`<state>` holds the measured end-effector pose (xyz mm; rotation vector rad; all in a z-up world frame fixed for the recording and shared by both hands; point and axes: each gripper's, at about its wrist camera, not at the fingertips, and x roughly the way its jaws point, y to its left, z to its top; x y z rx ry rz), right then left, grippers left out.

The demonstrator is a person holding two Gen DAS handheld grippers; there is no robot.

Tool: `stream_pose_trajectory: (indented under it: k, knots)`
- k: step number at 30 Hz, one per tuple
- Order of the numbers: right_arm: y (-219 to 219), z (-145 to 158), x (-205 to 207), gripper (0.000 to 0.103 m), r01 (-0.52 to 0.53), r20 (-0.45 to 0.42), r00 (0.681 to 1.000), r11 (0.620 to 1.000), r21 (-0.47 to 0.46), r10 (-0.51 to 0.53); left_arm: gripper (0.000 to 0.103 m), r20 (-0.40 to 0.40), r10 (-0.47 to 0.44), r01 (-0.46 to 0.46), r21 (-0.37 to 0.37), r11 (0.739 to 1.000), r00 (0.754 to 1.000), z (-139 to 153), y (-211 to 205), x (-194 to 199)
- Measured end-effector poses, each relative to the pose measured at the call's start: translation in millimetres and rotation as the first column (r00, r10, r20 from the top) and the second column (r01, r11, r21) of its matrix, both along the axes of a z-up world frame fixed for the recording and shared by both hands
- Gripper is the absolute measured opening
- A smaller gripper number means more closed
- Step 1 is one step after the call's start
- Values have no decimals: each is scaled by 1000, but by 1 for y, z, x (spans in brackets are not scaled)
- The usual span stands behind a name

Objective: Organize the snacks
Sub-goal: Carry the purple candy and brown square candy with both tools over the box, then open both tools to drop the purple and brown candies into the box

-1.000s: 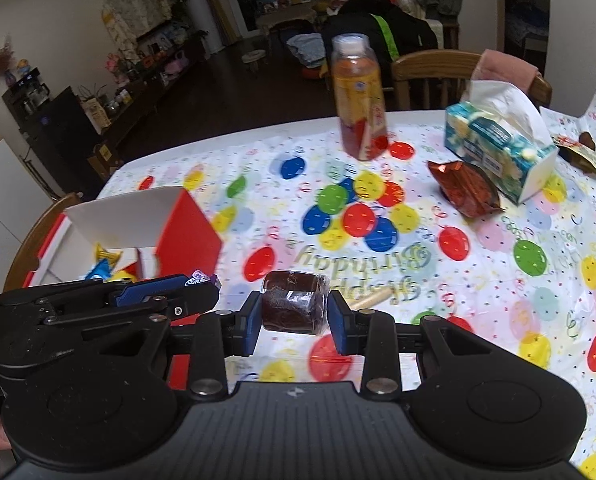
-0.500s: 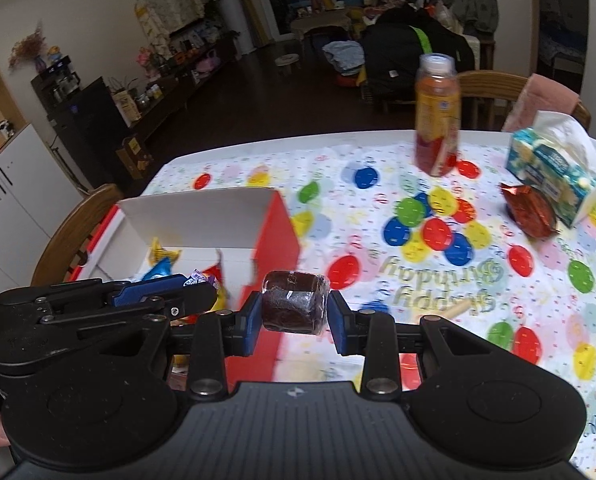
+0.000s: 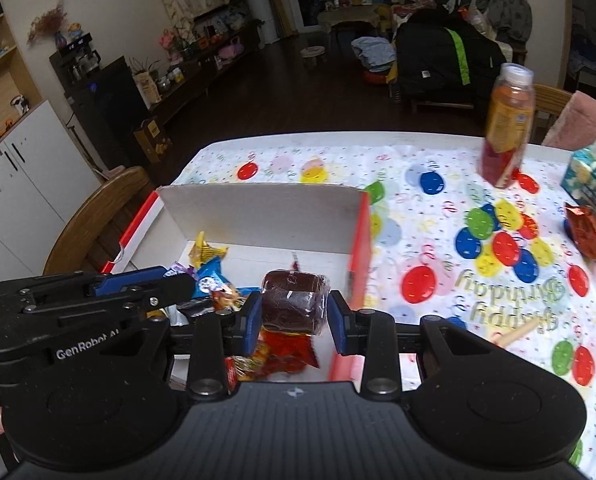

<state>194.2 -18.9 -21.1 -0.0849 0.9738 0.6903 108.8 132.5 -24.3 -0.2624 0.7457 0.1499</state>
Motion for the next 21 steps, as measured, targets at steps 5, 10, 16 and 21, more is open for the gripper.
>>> stream_pose_trajectory:
  k: [5, 10, 16, 21]
  knots:
    - [30, -9, 4, 34, -21, -1, 1000, 1000, -19, 21, 20, -28, 32, -31, 26, 999, 999, -9, 28, -1]
    - [59, -22, 11, 34, -49, 5, 999, 998, -49, 49, 20, -62, 66, -63, 54, 997, 996, -19, 54, 3]
    - [86, -40, 24, 34, -64, -16, 998, 995, -83, 63, 21, -101, 81, -73, 80, 994, 992, -32, 73, 18]
    - [104, -56, 30, 34, -84, -25, 996, 989, -120, 82, 21, -138, 48, -34, 103, 994, 989, -44, 73, 30]
